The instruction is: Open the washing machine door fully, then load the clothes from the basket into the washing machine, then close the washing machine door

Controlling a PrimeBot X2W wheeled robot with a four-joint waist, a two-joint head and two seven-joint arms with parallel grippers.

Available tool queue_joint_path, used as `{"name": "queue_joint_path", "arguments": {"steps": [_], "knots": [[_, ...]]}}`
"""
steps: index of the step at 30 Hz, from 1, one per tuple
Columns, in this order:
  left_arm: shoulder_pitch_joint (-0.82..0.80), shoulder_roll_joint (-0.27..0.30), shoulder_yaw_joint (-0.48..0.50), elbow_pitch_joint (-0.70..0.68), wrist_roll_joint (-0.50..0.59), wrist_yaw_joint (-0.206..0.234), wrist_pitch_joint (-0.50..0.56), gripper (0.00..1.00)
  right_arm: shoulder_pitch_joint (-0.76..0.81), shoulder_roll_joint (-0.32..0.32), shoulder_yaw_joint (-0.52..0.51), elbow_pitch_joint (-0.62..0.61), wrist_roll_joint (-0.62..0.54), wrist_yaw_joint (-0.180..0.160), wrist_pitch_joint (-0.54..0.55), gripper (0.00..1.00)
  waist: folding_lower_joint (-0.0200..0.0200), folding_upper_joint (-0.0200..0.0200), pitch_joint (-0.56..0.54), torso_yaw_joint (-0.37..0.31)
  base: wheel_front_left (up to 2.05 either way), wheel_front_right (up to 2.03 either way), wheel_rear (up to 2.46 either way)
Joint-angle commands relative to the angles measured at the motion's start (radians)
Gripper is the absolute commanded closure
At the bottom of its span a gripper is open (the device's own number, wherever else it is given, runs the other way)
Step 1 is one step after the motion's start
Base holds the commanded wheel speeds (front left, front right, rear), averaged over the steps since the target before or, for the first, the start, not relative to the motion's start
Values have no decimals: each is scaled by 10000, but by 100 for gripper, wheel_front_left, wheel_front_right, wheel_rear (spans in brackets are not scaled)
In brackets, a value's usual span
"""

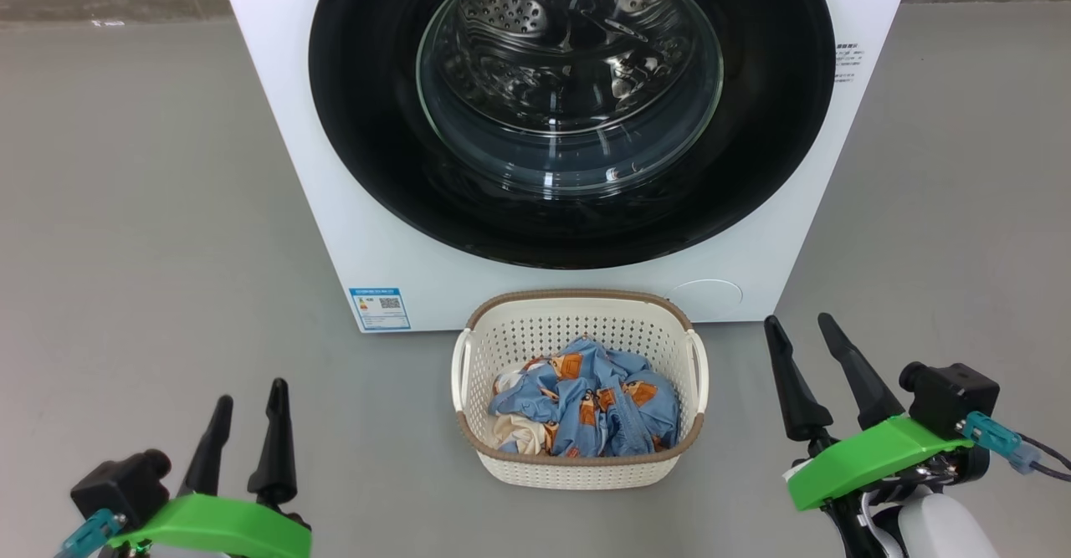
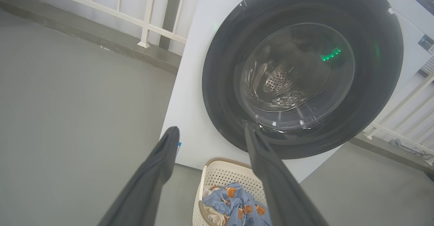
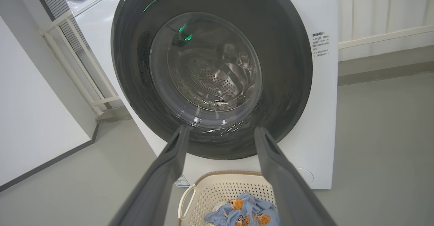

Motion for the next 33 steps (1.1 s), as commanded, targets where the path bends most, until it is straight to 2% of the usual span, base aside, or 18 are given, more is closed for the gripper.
{"name": "queue_joint_path", "arguments": {"steps": [1,24,33], "knots": [[-554,157,257,-180,327,-61,-142,0,-495,-2,223,-244,-385,13,-154,0,0,0,4,-4,0,0,0],[-768,198,225,-288,2901,-80,-843,0,-867,15,380,21,-3381,16,-816,0,0,0,29,-17,0,0,0],[-743,189,269,-285,2882,-85,-843,0,-857,37,304,26,-3353,16,-816,0,0,0,21,-26,0,0,0]]}}
